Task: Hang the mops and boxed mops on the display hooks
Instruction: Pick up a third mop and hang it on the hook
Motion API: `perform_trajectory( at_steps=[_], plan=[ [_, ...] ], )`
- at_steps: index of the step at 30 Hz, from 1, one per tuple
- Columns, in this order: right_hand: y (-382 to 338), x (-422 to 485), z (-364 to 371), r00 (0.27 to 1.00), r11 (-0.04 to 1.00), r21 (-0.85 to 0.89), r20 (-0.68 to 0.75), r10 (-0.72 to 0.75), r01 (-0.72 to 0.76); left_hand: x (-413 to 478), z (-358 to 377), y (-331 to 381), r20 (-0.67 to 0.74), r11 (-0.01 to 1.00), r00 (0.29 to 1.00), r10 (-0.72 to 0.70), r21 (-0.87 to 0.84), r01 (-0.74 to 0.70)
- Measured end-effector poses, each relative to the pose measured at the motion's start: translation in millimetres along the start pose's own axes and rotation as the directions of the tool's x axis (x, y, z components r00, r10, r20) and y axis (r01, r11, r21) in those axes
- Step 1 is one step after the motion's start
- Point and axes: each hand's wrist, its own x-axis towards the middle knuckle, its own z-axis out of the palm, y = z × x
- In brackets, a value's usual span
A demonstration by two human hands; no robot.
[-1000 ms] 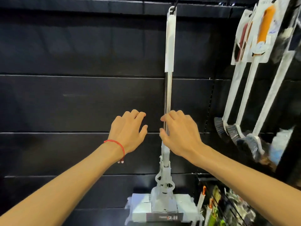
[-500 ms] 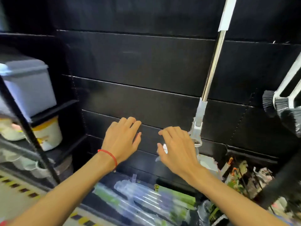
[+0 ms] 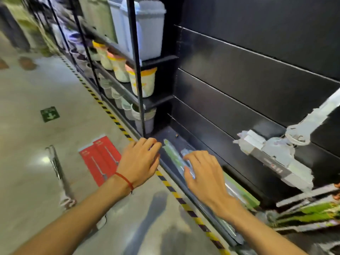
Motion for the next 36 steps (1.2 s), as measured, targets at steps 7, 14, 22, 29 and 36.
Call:
perform_trajectory(
  at_steps=[7, 14, 22, 29, 36],
  plan=[
    [-129, -9, 60, 0.984, 0.99, 0.063, 0.118, -0.135, 0.129, -133, -14, -88, 0.076, 0.987, 0.986, -0.146, 0.075, 0.14],
    [-278, -8, 122, 0.975, 0.99, 0.069, 0.175, -0.134, 0.124, -265, -35, -202, 0.125, 0.971, 0.963, -0.239, 0.059, 0.233],
    [-388, 44, 178, 0.984, 0.99, 0.136, 0.169, -0.059, 0.035, -337, -45, -322, 0.17, 0.931, 0.915, -0.365, 0.075, 0.357],
    [-442, 108, 249, 0.985, 0.973, 0.191, 0.09, -0.147, 0.127, -332, -21, -424, 0.161, 0.93, 0.916, -0.367, 0.092, 0.357],
    [-485, 166, 327, 0.97, 0.97, 0.197, 0.17, -0.174, 0.14, -309, 11, -529, 0.215, 0.915, 0.89, -0.402, 0.061, 0.399]
  ],
)
